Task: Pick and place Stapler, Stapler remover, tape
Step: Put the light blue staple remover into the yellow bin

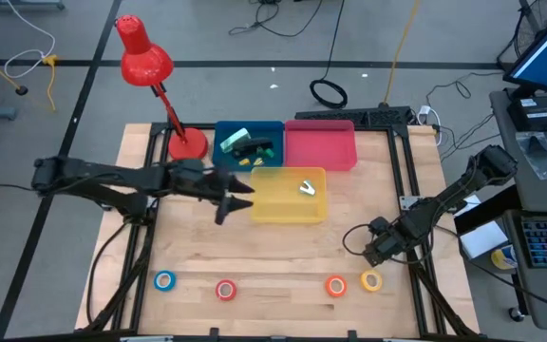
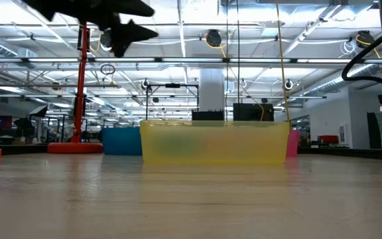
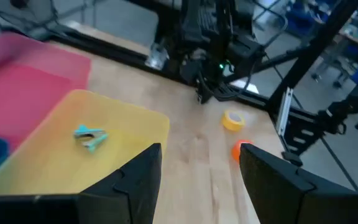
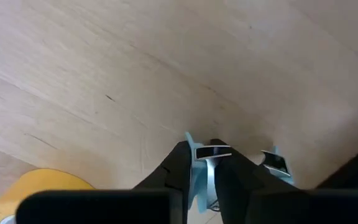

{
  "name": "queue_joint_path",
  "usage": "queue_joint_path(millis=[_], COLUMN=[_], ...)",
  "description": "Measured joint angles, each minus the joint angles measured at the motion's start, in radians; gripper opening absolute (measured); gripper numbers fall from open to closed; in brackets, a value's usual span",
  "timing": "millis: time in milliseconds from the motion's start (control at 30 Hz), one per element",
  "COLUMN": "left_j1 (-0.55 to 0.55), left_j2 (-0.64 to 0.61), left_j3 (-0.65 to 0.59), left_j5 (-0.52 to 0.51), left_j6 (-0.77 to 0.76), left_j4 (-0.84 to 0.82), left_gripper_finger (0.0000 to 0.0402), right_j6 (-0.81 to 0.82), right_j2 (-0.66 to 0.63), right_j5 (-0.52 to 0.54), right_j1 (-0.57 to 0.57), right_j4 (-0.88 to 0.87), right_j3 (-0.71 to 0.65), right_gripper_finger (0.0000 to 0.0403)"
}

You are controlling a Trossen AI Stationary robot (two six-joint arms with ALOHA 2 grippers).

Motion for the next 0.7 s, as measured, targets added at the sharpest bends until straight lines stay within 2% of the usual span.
queue_joint_path(millis=[200, 400, 533, 700], left_j1=[-0.089, -0.158, -0.174, -0.174], left_j2=[-0.258, -0.481, -0.579, -0.636], left_j3=[-0.174, -0.322, -0.383, -0.421], left_j5=[-0.123, -0.245, -0.251, -0.251], left_j6=[-0.005, -0.017, -0.003, 0.001], left_j4=[0.005, 0.002, -0.001, 0.001], left_gripper_finger=[0.0216, 0.0216, 0.0216, 0.0216], right_j6=[0.000, -0.041, -0.146, -0.402], right_j2=[-0.039, -0.089, -0.096, -0.096], right_j5=[0.043, 0.187, 0.279, 0.361], right_j1=[0.000, -0.030, -0.106, -0.256], right_j4=[-0.024, -0.101, -0.106, -0.011], right_j3=[0.028, 0.136, 0.242, 0.360], right_gripper_finger=[0.0038, 0.0039, 0.0038, 0.0038])
